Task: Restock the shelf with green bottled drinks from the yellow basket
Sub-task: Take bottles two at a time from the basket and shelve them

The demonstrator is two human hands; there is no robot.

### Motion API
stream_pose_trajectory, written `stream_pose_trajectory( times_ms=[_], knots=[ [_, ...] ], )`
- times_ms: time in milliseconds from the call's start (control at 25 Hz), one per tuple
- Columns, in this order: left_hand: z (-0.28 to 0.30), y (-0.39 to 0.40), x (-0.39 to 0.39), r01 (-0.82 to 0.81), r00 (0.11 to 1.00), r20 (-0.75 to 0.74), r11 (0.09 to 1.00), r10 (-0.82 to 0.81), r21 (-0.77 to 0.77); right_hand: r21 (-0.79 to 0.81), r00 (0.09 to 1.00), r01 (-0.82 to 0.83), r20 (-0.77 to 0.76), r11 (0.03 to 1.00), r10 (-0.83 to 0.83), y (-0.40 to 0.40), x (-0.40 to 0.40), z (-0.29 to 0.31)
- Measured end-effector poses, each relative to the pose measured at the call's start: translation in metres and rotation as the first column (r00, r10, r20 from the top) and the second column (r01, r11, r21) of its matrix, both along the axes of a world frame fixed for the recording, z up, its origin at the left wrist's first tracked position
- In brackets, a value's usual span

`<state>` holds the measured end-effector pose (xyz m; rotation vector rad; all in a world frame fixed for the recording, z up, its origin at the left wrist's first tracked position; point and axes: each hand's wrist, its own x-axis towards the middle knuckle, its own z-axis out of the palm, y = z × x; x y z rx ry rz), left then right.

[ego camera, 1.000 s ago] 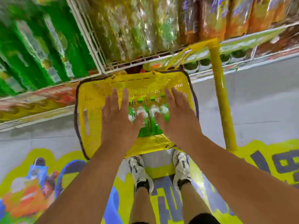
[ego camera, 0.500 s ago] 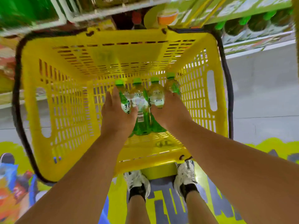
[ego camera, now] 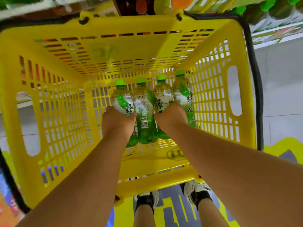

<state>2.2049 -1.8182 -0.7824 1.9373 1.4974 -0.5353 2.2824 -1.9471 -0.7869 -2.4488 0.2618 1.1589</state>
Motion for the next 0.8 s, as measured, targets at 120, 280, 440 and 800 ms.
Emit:
stream_pose_trajectory(
  times_ms=[120, 280, 440, 800],
  knots=[
    [0.003, 0.002, -0.002, -0.016, 1.000, 0.013, 1.000, 0.016, -0.026, 0.030, 1.000, 0.005, -0.013, 1.000, -0.004, -0.004, 0.004, 0.000],
    [0.024, -0.001, -0.007, -0.074, 0.991, 0.104, 0.994, 0.082, -0.082, 0.134, 0.999, 0.033, 0.027, 0.990, -0.037, -0.014, 0.007, 0.021],
    [0.071, -0.005, -0.015, -0.034, 0.965, 0.255, 0.995, 0.057, -0.094, 0.227, 0.991, 0.102, 0.056, 0.969, -0.118, -0.017, 0.003, 0.071],
    [0.268, -0.028, -0.026, -0.100, 0.870, 0.471, 0.988, 0.144, -0.118, 0.380, 0.963, 0.175, 0.125, 0.908, -0.238, -0.070, -0.011, 0.263]
  ],
)
